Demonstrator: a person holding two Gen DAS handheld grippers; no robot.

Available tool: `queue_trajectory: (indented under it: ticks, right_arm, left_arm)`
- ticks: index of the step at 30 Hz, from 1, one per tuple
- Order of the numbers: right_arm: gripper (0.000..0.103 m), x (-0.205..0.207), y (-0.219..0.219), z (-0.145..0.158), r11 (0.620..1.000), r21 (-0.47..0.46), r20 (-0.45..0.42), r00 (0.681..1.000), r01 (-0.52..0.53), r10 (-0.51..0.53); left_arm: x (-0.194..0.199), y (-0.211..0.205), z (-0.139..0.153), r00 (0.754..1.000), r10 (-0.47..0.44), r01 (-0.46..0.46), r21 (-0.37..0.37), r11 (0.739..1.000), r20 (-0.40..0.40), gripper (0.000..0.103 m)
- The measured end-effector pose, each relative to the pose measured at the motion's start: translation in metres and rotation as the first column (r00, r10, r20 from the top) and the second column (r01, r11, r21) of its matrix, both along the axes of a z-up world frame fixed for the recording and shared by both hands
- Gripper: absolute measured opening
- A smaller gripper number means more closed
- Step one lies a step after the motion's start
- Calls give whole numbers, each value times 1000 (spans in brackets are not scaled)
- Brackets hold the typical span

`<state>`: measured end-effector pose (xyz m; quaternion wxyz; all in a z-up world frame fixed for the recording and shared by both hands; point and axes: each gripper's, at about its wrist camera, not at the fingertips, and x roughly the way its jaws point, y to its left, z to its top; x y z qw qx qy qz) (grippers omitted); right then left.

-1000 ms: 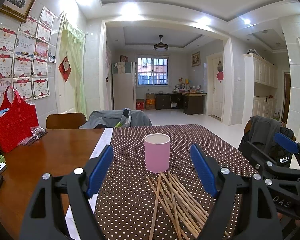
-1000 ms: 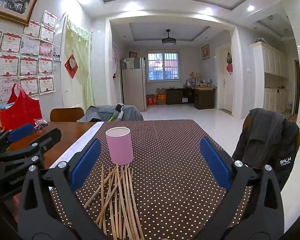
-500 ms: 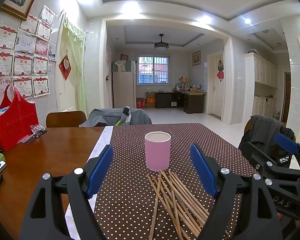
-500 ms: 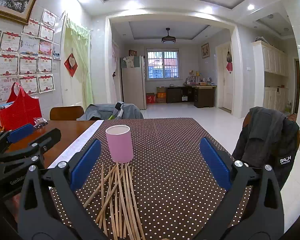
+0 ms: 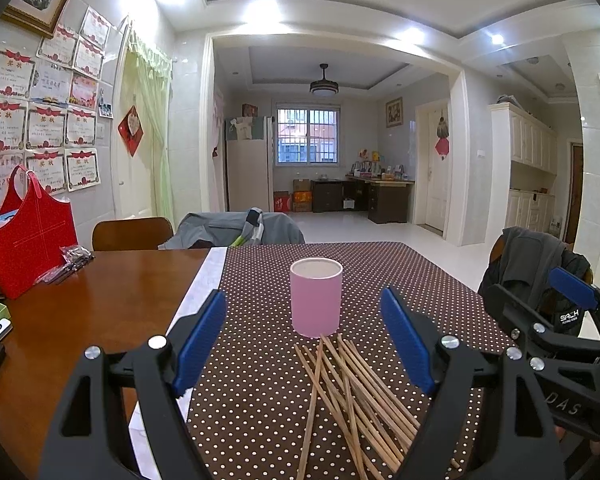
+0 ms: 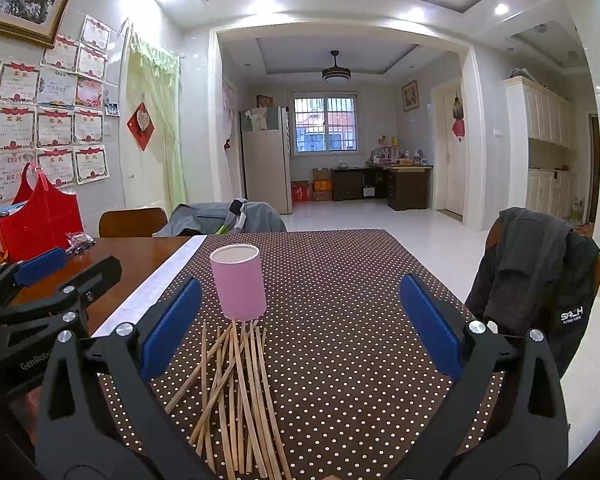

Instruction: Organize utensils

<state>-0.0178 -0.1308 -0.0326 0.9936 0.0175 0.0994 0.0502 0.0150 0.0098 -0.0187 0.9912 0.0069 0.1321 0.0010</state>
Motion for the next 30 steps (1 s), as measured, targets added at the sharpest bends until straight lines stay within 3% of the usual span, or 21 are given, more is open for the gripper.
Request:
queue_trajectory:
  ticks: [18,24,30]
  right_arm:
    - [97,17,-1,-9,1000,3,-64,998,-29,29]
    - [97,40,2,-22,996,12,-171,981,-88,89]
    - [97,63,6,-38,991,-14,-276,954,-130,122]
  left_arm:
    - [16,3,-11,998,9,-10,-4,1000,-68,78]
    - [36,7,-26,987,3,-3,2,1000,-162,78]
    - [68,23,-48,946,-52,46,-25,999,-321,78]
